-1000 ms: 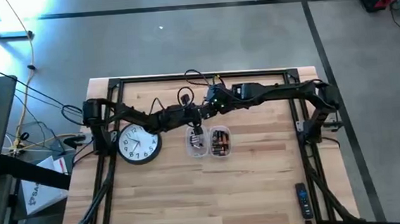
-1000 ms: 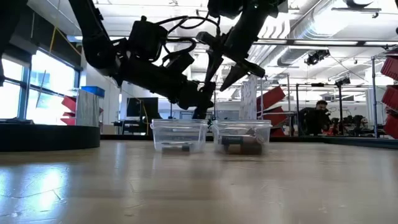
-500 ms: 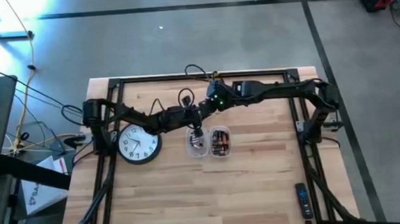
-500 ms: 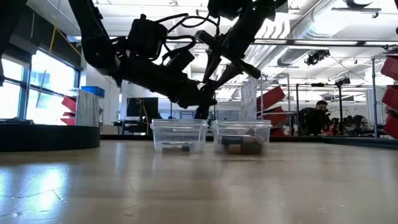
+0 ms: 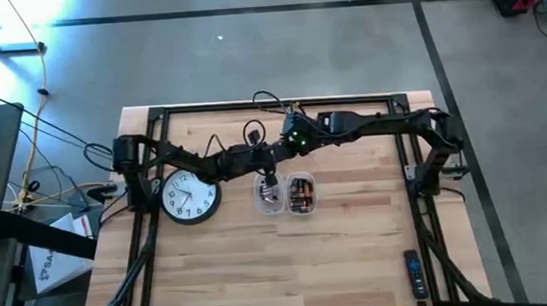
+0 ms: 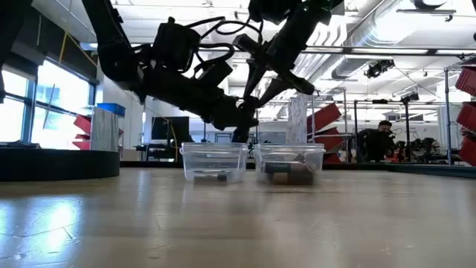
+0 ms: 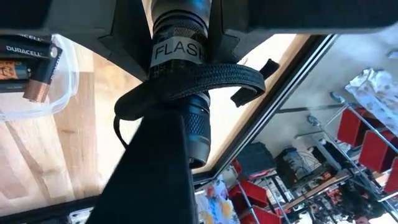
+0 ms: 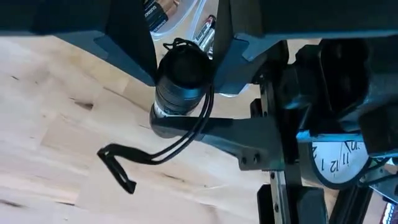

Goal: Insert battery
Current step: Open the black flashlight lid

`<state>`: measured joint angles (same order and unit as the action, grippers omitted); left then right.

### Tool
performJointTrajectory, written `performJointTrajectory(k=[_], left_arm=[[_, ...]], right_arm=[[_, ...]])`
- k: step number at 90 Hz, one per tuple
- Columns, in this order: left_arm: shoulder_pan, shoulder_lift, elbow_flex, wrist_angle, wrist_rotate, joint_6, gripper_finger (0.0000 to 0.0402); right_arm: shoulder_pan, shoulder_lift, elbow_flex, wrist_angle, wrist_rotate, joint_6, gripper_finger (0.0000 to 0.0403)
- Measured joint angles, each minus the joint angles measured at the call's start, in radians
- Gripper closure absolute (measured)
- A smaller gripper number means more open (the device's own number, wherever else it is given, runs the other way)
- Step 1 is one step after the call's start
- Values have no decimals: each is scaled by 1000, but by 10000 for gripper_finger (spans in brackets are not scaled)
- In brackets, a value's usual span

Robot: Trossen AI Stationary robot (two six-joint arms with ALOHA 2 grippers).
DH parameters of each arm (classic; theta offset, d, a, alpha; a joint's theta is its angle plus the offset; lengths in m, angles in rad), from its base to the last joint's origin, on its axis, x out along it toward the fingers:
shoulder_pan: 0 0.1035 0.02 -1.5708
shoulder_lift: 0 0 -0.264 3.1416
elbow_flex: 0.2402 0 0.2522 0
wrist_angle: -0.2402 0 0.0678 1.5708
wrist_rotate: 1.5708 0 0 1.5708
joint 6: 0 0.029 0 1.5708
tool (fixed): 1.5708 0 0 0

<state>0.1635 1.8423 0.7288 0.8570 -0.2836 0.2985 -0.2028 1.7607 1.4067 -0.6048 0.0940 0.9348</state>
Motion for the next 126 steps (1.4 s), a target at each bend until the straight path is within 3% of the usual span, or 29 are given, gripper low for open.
performJointTrajectory(k=[31,57,87,104,126], left_arm=[[-2,0,0,0,30,0,306],[-7,0,0,-6,39,2,306],[-8,0,0,-7,39,2,306],[-9,0,-1,-10,68,10,306],[-29,-32,-1,-56,90,20,306]], right_arm=[[0,0,0,2,-1,-70,283],[0,0,0,-8,-31,-104,323],[0,-1,0,-18,-65,-186,324],[0,-1,0,-28,-84,-410,324],[22,-4,2,-42,-75,-883,324]])
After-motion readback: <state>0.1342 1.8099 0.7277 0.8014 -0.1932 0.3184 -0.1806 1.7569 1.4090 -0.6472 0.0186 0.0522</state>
